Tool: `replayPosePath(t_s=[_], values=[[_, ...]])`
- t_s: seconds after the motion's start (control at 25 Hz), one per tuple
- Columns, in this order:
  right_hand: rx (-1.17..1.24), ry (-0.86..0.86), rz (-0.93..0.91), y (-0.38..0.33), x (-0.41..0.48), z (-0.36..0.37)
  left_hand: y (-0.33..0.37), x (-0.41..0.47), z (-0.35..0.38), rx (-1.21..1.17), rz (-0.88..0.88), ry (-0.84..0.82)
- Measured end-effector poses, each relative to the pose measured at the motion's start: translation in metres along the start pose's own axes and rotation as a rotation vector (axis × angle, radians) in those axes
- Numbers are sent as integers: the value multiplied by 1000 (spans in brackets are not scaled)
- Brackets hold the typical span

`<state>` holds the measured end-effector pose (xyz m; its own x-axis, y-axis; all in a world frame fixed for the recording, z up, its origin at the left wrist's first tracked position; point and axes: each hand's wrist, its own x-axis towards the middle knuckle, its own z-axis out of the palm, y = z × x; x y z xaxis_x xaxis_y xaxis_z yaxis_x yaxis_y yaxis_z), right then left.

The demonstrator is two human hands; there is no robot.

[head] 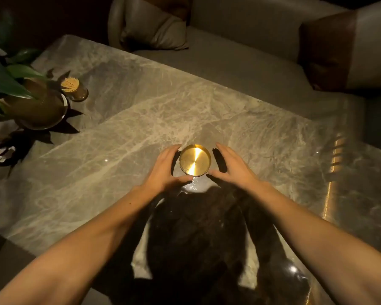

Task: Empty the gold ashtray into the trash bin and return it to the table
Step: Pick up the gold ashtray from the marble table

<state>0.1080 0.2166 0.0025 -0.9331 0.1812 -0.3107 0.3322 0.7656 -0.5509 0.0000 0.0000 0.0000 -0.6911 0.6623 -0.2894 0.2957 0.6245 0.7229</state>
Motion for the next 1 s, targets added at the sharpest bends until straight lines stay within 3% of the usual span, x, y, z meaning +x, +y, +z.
replayPosePath(t_s=[0.2, 0.44, 1.0], values=[[15, -105, 104, 4, 14, 14, -5, 9, 10, -12, -64, -22], [84, -74, 66, -3, 25, 25, -11, 21, 11, 8, -120, -54], [171, 52, 46, -4, 12, 3, 3, 26, 3, -22, 93, 40]])
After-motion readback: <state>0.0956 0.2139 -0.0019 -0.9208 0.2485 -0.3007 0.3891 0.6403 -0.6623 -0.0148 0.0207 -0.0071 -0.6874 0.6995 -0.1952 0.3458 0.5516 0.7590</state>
